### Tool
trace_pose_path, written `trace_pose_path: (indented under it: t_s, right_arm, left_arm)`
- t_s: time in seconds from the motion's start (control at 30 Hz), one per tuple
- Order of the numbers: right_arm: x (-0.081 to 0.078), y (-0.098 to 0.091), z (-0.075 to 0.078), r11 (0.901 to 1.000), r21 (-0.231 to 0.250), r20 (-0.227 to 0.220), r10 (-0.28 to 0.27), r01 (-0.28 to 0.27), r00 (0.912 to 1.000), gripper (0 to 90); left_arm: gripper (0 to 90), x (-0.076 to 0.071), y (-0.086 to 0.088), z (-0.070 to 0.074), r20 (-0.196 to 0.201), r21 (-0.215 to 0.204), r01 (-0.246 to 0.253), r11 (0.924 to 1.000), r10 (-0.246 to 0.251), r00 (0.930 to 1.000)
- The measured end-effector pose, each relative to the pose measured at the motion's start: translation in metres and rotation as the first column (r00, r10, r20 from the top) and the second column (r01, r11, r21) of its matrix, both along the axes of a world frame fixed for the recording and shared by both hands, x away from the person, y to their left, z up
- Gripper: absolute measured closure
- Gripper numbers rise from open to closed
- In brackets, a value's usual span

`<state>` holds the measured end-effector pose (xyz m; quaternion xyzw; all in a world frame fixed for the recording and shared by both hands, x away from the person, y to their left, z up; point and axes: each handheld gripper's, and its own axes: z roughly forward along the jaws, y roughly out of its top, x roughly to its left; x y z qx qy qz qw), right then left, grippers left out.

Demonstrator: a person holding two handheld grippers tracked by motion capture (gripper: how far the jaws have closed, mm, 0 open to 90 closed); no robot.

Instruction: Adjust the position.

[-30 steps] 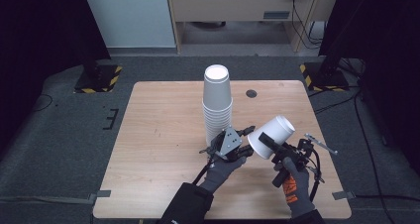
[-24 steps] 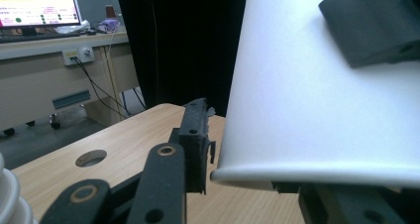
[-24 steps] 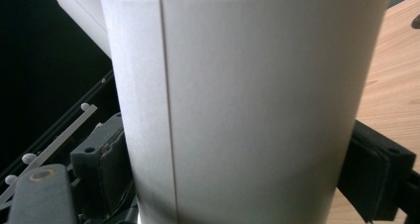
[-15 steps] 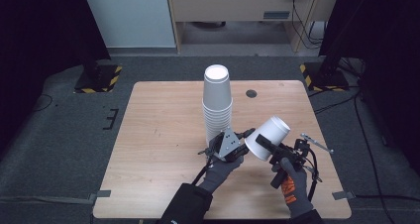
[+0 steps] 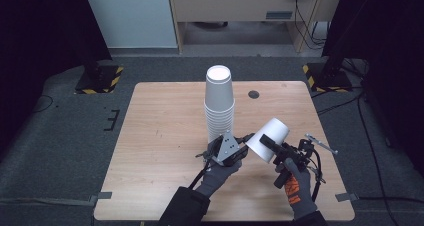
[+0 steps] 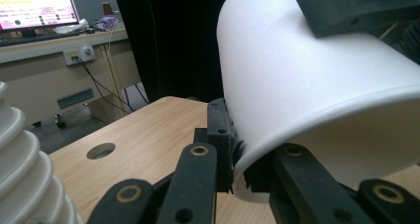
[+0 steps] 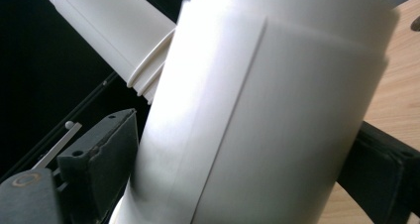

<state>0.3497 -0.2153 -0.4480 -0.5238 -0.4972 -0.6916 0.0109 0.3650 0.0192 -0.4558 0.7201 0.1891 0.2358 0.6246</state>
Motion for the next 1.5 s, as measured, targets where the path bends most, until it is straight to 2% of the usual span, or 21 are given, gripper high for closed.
trace_pose_path:
  t_s: [0.4, 0.67, 0.77, 0.83, 0.9, 0.97, 1.3, 1.5]
  right_arm:
    - [0.002, -0.003, 0.001, 0.9998, 0.016, 0.008, 0.013, -0.013, 0.9999, 3.8]
    - [0.003, -0.003, 0.002, 0.9999, -0.002, 0.020, 0.012, -0.012, 0.9997, 1.0]
    - [0.004, -0.005, 0.002, 1.0000, -0.003, 0.025, -0.009, 0.009, 0.9996, 0.6]
    - [0.004, -0.007, 0.001, 1.0000, 0.003, 0.026, -0.004, 0.004, 0.9997, 1.0]
    - [0.004, -0.010, 0.000, 0.9990, -0.004, 0.029, -0.045, 0.045, 0.9986, 5.0]
    - [0.004, -0.015, -0.001, 0.9960, -0.022, 0.036, -0.086, 0.087, 0.9957, 5.8]
    - [0.006, -0.037, -0.001, 0.9788, -0.072, 0.055, -0.188, 0.191, 0.9807, 7.2]
    - [0.007, -0.048, -0.003, 0.9545, -0.152, 0.088, -0.246, 0.257, 0.9653, 7.9]
  left_arm:
    - [83.9, -0.006, 0.006, 0.005, -0.026, -0.018, 0.009, 0.9998, -0.009, 0.9996]
    - [84.1, -0.009, 0.009, 0.007, -0.038, -0.019, 0.013, 0.9997, -0.014, 0.9992]
    - [84.5, -0.011, 0.010, 0.007, -0.040, -0.016, 0.018, 0.9997, -0.018, 0.9990]
    - [84.7, -0.012, 0.011, 0.007, -0.044, -0.013, 0.020, 0.9997, -0.021, 0.9988]
    - [85.4, -0.013, 0.012, 0.007, -0.052, -0.011, 0.025, 0.9996, -0.026, 0.9983]
    - [85.5, -0.014, 0.015, 0.007, -0.054, -0.010, 0.028, 0.9996, -0.029, 0.9981]
    - [85.6, -0.018, 0.030, 0.015, -0.067, -0.002, 0.024, 0.9997, -0.024, 0.9975]
    - [85.6, -0.021, 0.045, 0.021, -0.073, -0.005, 0.009, 0.9999, -0.009, 0.9973]
